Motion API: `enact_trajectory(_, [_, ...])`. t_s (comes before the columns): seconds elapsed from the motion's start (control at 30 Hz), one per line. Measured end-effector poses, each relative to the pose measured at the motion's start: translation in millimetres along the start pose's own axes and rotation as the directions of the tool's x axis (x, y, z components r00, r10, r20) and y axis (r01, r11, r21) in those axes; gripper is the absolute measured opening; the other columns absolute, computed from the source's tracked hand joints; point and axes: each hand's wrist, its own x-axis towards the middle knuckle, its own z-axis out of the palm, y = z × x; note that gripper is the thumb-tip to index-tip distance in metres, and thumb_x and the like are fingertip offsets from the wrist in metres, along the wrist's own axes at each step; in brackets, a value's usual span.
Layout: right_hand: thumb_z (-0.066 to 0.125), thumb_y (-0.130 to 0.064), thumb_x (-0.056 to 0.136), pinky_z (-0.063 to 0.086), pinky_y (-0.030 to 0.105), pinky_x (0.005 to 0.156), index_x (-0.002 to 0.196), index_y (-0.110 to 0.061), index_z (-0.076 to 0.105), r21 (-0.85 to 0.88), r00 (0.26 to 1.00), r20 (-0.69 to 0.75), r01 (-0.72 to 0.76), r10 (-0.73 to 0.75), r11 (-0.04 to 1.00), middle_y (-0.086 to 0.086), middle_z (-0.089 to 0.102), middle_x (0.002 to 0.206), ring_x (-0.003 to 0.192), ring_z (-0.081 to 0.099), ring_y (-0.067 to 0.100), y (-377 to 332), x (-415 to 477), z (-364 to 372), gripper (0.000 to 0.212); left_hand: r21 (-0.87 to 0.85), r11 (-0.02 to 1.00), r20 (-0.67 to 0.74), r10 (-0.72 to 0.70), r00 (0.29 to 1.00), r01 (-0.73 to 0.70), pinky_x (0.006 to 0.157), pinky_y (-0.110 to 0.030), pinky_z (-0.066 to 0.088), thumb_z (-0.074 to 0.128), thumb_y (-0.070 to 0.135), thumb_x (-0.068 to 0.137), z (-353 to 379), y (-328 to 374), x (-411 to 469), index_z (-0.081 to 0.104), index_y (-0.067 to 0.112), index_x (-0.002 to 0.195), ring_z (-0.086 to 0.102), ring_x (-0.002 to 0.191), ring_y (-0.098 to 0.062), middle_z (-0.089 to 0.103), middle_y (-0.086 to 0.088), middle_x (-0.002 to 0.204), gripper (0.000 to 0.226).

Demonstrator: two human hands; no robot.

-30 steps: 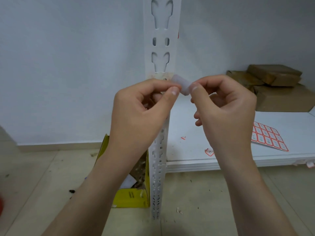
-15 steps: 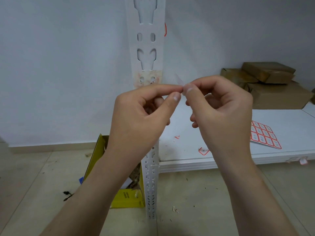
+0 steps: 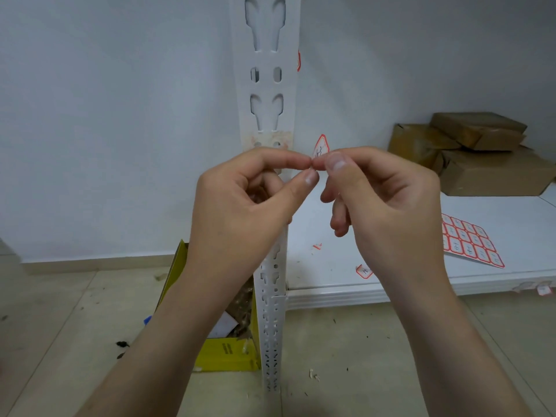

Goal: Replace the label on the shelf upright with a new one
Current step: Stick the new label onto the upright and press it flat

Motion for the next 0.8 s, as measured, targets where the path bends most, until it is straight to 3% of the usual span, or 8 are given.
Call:
enact_trajectory(0.07, [0.066,-0.024,0.096,0.048,0.042,0.046,0.082,-0.026,0.077,-0.026,1.0,-0.011,0.02,-0.02,0.999,-0.002,0.066,0.063,0.048,0.055,0.017,0.3,-0.5,0.7,0.018,-0.006,1.0,-0.008,-0.01,1.0,0.01,0.049,-0.033,0.05,0.079,0.02,0.091,-1.6,0.1,1.2,0.078,0.025,0.094,0.054,0.051,-0.03,0.059,-0.014,0.058,0.007])
enact_trajectory(0.2, [0.069,-0.022,0.096,0.047,0.031,0.051,0.083,-0.026,0.076,-0.026,0.997,-0.081,-0.001,-0.001,1.0,-0.003,0.066,0.063,0.05,0.057,0.013,2.6,0.7,-1.2,0.015,-0.022,0.999,-0.012,-0.028,1.0,0.027,0.05,-0.033,0.05,0.08,0.02,0.089,-5.9,2.0,2.6,0.076,0.027,0.089,0.055,0.054,-0.034,0.061,-0.014,0.058,0.008])
enact_trajectory(0.37, [0.074,-0.022,0.098,0.045,0.041,0.044,0.094,-0.029,0.077,-0.05,0.995,-0.089,-0.056,0.051,0.997,0.013,0.065,0.071,0.054,0.053,0.039,3.2,2.7,-1.7,0.008,-0.031,0.998,0.015,-0.048,0.999,0.049,0.048,-0.042,0.051,0.079,0.017,0.091,-11.2,4.1,4.6,0.076,0.029,0.086,0.057,0.058,-0.04,0.06,-0.017,0.06,0.013])
enact_trajectory(0.43, [0.075,-0.023,0.097,0.046,0.043,0.043,0.097,-0.03,0.078,-0.072,0.996,-0.068,-0.067,0.062,0.995,0.014,0.065,0.073,0.056,0.053,0.042,3.1,3.2,-1.7,0.007,-0.016,0.999,0.027,-0.049,0.998,0.049,0.048,-0.039,0.05,0.078,0.018,0.092,-13.3,4.5,5.3,0.075,0.031,0.085,0.057,0.053,-0.034,0.06,-0.016,0.06,0.016])
enact_trajectory(0.57, [0.077,-0.023,0.095,0.049,0.036,0.044,0.086,-0.036,0.076,-0.106,0.997,-0.06,-0.051,0.045,0.993,0.005,0.068,0.069,0.053,0.056,0.036,3.1,3.5,-1.2,0.017,0.028,0.998,0.031,-0.051,0.998,0.05,0.054,-0.031,0.057,0.076,0.019,0.093,-18.2,2.5,7.3,0.073,0.034,0.083,0.057,0.048,-0.008,0.064,-0.015,0.063,0.018])
enact_trajectory(0.7, [0.078,-0.022,0.094,0.05,0.03,0.04,0.082,-0.035,0.076,-0.115,0.998,-0.047,-0.05,0.045,0.992,0.004,0.068,0.067,0.052,0.057,0.033,1.8,3.3,-1.8,0.018,0.07,0.994,0.007,-0.084,0.996,0.083,0.058,-0.029,0.058,0.075,0.021,0.094,-21.3,1.7,9.3,0.073,0.035,0.082,0.057,0.049,-0.006,0.067,-0.014,0.065,0.018])
enact_trajectory(0.8, [0.079,-0.021,0.092,0.05,0.035,0.041,0.08,-0.034,0.077,-0.118,0.998,-0.044,-0.047,0.042,0.992,0.004,0.069,0.066,0.052,0.057,0.032,2.3,3.4,0.2,0.018,0.075,0.992,-0.012,-0.106,0.994,0.106,0.056,-0.026,0.057,0.075,0.021,0.094,-22.7,1.7,9.8,0.074,0.034,0.082,0.056,0.049,-0.006,0.066,-0.012,0.063,0.018])
